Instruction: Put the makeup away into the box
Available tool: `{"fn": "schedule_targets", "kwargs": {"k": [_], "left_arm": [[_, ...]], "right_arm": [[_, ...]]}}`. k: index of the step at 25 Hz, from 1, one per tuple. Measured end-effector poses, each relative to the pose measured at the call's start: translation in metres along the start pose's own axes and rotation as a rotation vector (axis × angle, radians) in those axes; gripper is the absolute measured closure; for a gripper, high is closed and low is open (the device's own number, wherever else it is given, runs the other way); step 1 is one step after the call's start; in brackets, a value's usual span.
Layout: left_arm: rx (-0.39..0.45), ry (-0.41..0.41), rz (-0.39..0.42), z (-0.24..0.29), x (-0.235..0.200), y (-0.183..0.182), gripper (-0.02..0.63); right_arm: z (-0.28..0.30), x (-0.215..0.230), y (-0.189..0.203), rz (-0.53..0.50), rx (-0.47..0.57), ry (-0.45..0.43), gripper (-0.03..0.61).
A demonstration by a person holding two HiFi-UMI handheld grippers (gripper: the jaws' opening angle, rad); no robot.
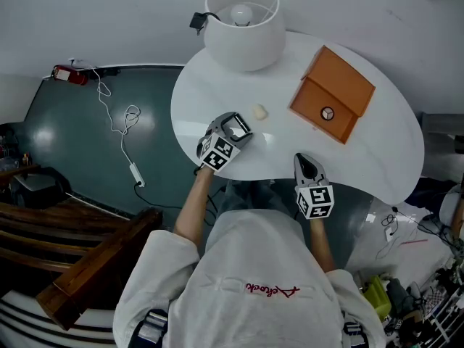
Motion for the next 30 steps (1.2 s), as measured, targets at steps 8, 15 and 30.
{"fn": "schedule_targets", "kwargs": {"k": [8,15,30], "left_arm": [[-0.029,0.023,-0.008,0.012,-0.003,0.005,0.278],[-0.039,0.035,0.017,0.013,-0.002,0.002,0.278],[0.018,0.055,0.103,0.015,-0.003,-0.052,0.278]], "right_arm": [[0.004,0.004,-0.002,0.007,-0.005,0.009,0.558],[0.007,0.003,-0.003,0.017,-0.004,0.011,0.558],[-0.003,0.009,-0.012,0.043,0.039,0.059,0.558]]}}
Point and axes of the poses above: the fingertips, and each gripper's own axes: z forward along the fingers, x to its right, y out of its underside, the point moved 2 cm from there along -z, backward along the fingers, and after that the axes turned 15 degrees about y, right-handed, at the moved point
